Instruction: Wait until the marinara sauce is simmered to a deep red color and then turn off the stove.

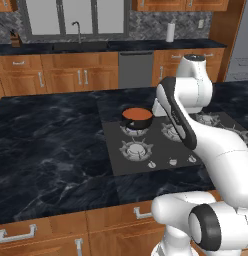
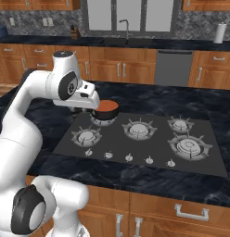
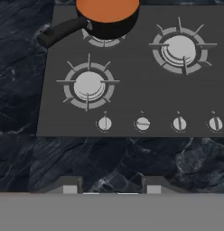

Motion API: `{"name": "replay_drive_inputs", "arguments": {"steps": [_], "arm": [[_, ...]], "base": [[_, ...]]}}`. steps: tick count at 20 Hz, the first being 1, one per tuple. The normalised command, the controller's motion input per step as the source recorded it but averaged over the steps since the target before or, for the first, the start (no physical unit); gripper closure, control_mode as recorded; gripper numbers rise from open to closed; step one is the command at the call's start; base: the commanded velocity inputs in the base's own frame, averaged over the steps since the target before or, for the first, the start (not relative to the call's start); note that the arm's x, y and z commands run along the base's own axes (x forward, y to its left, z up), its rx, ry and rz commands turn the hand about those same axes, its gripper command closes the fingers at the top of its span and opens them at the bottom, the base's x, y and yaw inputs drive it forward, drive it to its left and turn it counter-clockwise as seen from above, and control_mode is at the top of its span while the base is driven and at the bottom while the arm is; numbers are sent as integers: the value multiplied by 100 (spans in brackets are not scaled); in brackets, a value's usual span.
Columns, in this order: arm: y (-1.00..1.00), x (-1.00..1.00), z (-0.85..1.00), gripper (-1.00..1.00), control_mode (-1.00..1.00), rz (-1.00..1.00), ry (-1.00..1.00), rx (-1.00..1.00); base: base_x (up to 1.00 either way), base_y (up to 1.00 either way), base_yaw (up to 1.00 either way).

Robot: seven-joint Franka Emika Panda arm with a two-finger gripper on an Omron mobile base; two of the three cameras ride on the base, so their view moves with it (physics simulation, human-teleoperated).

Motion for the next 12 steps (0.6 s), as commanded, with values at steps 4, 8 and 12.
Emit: {"name": "replay_drive_inputs", "arguments": {"steps": [4, 8, 12], "arm": [[-1, 0, -13, -100, -100, 0, 0, 0], [-18, 0, -32, -100, -100, 0, 0, 0], [-20, 0, -37, -100, -100, 0, 0, 0]], "base": [[0, 0, 0], [0, 0, 0], [0, 0, 0]]}}
